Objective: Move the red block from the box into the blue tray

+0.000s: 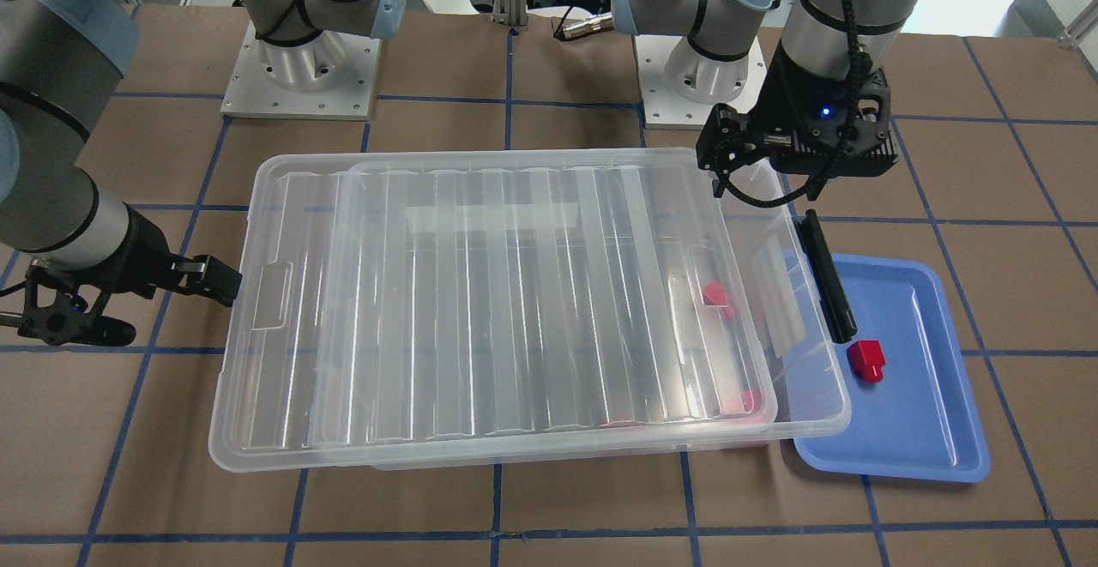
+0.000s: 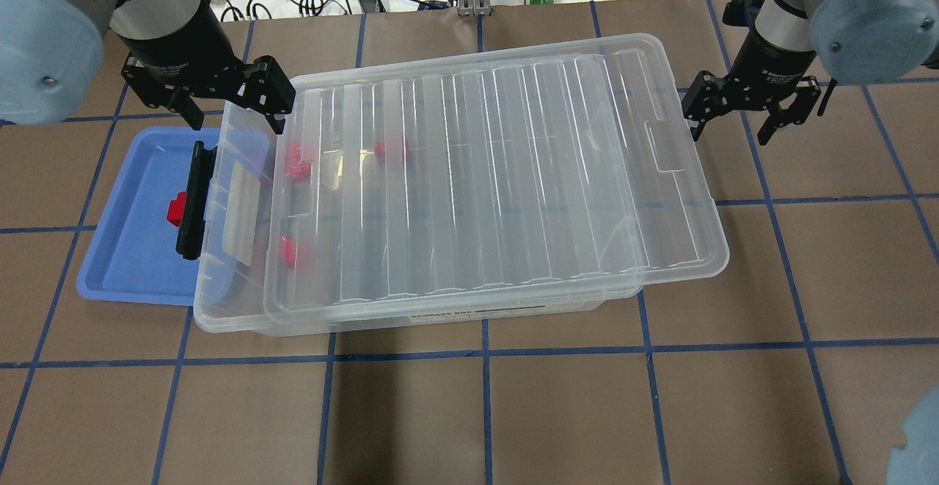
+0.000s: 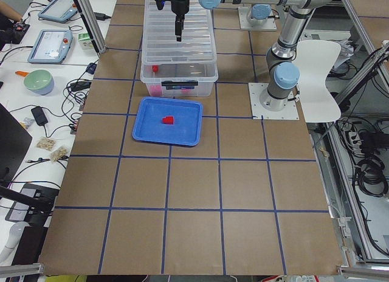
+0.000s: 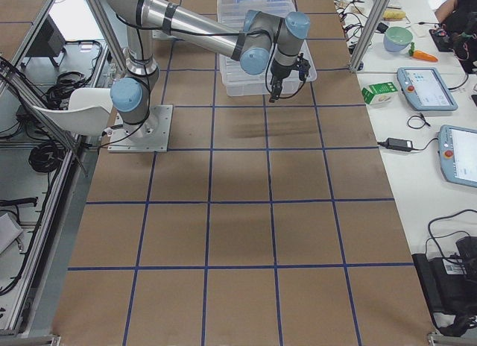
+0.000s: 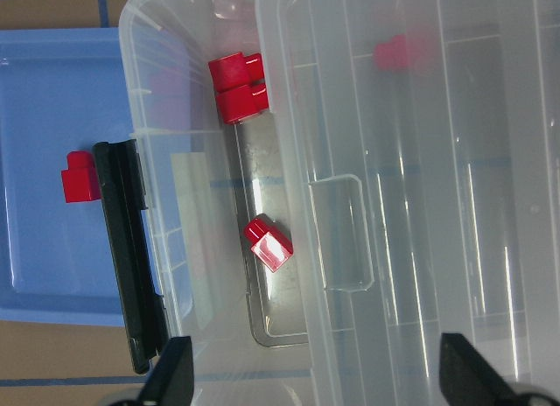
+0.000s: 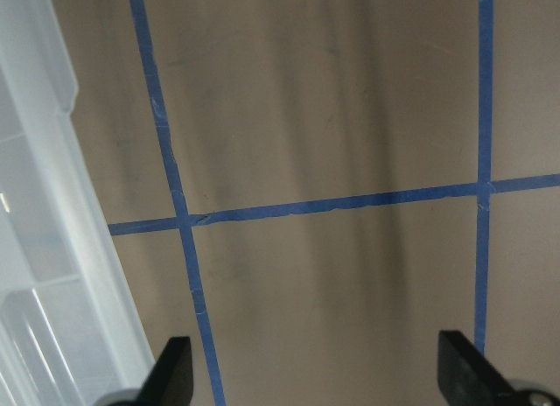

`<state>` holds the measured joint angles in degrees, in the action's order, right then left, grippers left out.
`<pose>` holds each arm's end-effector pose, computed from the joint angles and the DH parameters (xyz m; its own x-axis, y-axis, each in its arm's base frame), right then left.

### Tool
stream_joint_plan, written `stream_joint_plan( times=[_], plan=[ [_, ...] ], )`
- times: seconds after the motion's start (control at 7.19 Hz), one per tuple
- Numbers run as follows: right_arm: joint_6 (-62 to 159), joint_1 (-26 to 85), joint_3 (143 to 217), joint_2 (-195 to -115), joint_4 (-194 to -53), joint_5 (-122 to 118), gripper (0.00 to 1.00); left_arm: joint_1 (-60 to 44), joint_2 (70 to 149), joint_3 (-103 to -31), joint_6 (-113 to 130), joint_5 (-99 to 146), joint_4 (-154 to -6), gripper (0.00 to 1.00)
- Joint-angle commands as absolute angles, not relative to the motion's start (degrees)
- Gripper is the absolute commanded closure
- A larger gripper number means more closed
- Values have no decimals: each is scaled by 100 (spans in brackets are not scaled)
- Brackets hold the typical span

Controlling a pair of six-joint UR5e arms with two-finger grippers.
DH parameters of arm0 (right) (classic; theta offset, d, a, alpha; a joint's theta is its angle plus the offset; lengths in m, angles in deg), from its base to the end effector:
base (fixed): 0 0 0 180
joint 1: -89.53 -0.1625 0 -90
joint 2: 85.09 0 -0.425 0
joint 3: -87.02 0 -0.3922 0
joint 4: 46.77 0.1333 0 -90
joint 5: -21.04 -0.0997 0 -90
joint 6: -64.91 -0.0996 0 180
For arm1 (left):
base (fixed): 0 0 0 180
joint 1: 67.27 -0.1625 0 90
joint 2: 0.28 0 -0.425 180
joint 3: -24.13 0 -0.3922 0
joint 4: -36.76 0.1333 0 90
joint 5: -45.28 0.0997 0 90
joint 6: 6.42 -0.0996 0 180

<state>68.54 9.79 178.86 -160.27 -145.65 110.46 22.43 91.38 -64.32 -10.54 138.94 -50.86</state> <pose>0.0307 -0.5846 0.3487 -0.9929 0.1174 -0.0186 0.1138 0.9844 0.1345 -0.1243 -0.5087 0.4912 -0.9957 0.0641 -0.0665 0.0665 0.9972 -0.0349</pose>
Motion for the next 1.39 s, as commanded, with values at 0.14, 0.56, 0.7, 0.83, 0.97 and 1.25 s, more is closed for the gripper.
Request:
stream_joint_plan(
  times=[0.14,0.56,0.7,0.83,0.97,1.25],
  plan=[
    [6413,639,17878,-15980,-14574,11016,0,2089,9086,-6402,-1020,13862,-5016,0],
    [6386,621,17878,-15954,-14565,11016,0,1914,9077,-6350,-1099,13705,-5025,0],
    [6386,621,17878,-15954,-14565,11016,0,1921,9060,-6385,-1099,13730,-5033,0],
    [6386,612,17878,-15954,-14565,11016,0,1913,9060,-6385,-1090,13713,-5034,0],
    [6377,577,17869,-15962,-14574,11016,0,1904,9051,-6420,-1099,13722,-5060,0],
    [6386,577,17808,-15954,-14565,11016,0,1922,9077,-6394,-1064,13774,-5051,0]
  ],
)
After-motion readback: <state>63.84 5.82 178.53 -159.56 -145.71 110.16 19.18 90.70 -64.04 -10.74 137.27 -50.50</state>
